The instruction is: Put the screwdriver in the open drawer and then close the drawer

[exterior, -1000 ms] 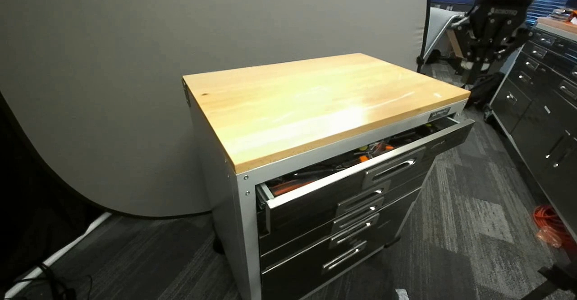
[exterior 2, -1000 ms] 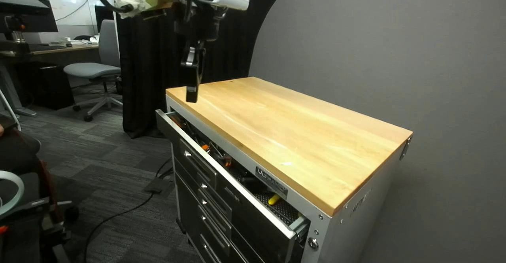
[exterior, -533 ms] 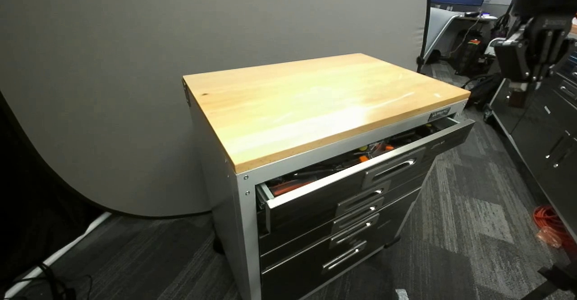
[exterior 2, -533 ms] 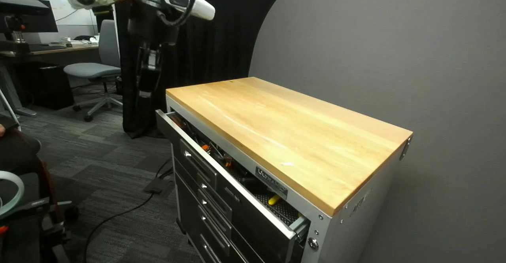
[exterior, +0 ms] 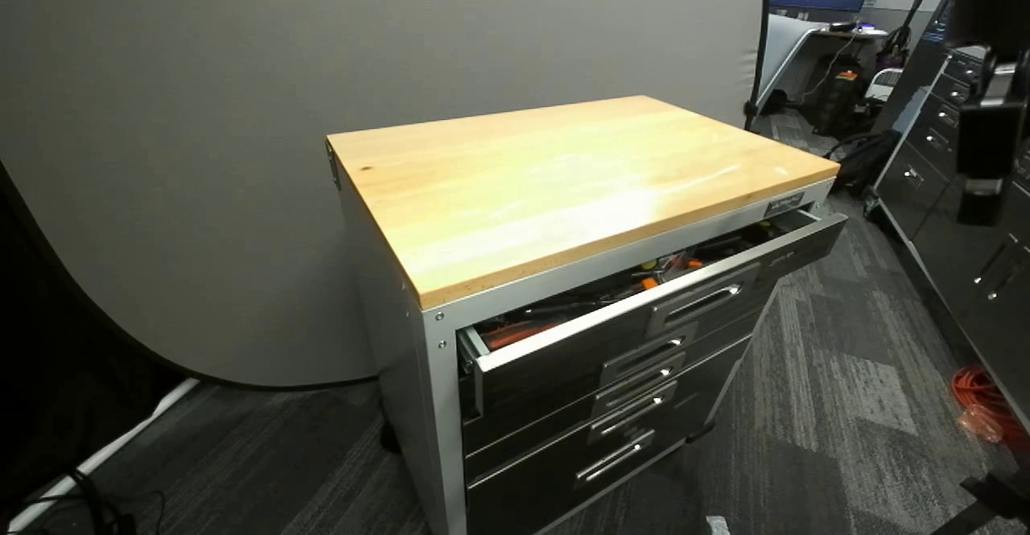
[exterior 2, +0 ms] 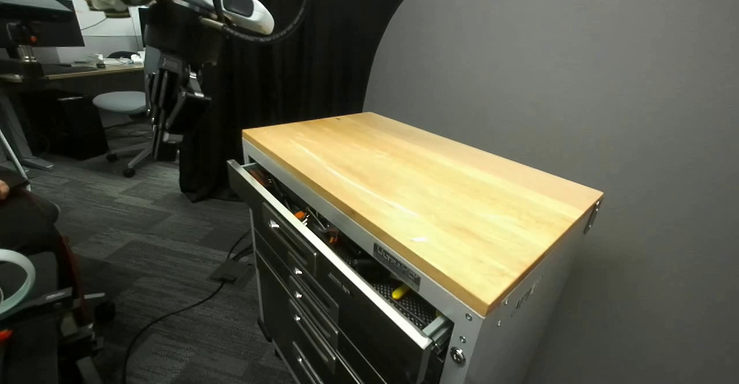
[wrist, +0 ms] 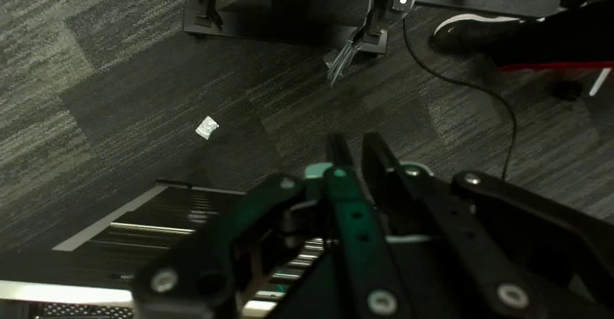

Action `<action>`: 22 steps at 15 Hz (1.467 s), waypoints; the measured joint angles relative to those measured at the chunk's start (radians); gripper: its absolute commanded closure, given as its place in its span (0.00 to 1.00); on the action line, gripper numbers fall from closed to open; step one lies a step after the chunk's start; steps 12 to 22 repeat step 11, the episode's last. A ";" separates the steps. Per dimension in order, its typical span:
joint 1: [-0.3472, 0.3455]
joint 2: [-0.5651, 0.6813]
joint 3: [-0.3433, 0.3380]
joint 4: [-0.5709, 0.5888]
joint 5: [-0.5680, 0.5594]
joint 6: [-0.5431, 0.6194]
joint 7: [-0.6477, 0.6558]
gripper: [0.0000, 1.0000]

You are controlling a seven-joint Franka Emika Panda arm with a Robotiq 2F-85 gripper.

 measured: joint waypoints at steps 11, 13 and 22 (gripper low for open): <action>0.034 0.000 0.038 0.094 0.000 -0.056 0.002 0.00; 0.034 0.000 0.038 0.094 0.000 -0.056 0.002 0.00; 0.034 0.000 0.038 0.094 0.000 -0.056 0.002 0.00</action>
